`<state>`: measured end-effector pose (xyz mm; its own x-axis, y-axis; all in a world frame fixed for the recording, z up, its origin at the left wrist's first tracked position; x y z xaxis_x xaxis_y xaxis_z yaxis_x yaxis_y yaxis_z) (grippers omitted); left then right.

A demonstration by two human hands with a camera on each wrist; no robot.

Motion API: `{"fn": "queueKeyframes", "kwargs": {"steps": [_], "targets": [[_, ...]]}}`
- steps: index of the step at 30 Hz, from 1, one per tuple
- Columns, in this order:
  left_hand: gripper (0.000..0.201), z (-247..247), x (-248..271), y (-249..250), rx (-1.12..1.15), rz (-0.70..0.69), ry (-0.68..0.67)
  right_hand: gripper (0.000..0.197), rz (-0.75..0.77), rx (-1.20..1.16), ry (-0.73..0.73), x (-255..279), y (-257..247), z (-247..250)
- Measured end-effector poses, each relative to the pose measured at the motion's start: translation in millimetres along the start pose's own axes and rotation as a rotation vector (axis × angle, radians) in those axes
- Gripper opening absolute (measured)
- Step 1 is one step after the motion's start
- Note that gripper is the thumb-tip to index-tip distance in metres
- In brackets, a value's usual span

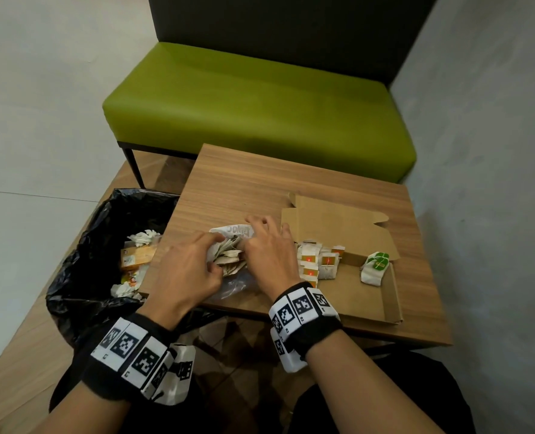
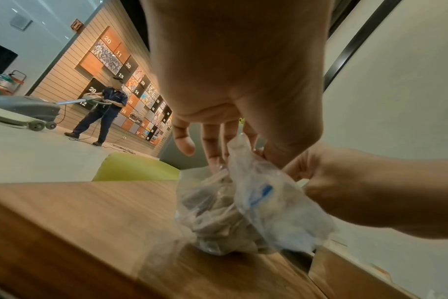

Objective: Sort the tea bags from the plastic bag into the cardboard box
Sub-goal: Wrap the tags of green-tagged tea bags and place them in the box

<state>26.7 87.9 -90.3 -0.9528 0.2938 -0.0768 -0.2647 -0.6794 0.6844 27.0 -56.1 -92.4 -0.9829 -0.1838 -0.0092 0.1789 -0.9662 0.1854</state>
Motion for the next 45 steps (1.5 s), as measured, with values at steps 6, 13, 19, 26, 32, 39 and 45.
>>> {"fn": "queueKeyframes", "kwargs": {"steps": [6,13,19,26,32,39,45], "targets": [[0.061,-3,-3,0,-0.082,0.017,-0.025,0.015,-0.072,-0.234,0.306,11,8,-3],[0.076,-5,-9,4,-0.107,0.07,-0.043,0.022,-0.334,-0.915,0.306,12,27,-19],[0.073,-6,-23,2,-0.126,0.151,-0.01,0.008,-0.49,-1.331,0.355,21,44,-12],[0.068,-12,-34,-3,-0.209,0.165,0.055,0.005,-0.632,-1.189,0.38,23,56,-14],[0.074,-16,-37,-11,-0.197,0.197,0.131,0.015,-0.619,-0.877,0.153,26,41,-22],[0.045,-19,-7,11,-0.137,-0.039,0.316,0.02,-0.611,-0.644,0.03,30,19,-25],[0.031,-53,7,13,0.178,-0.083,-0.043,0.012,-0.645,-0.927,0.075,33,18,-28]]}}
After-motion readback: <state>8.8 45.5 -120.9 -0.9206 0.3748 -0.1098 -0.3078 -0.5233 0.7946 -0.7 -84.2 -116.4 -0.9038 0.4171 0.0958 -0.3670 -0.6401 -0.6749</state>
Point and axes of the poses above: each hand's wrist, its own x-axis away from the middle knuckle, its own z-axis out of the back of the hand, y = z × x, the point moved 3 cm from there along -x, towards the middle knuckle, and after that the axes turned 13 degrees about x, right-handed, at the moved point
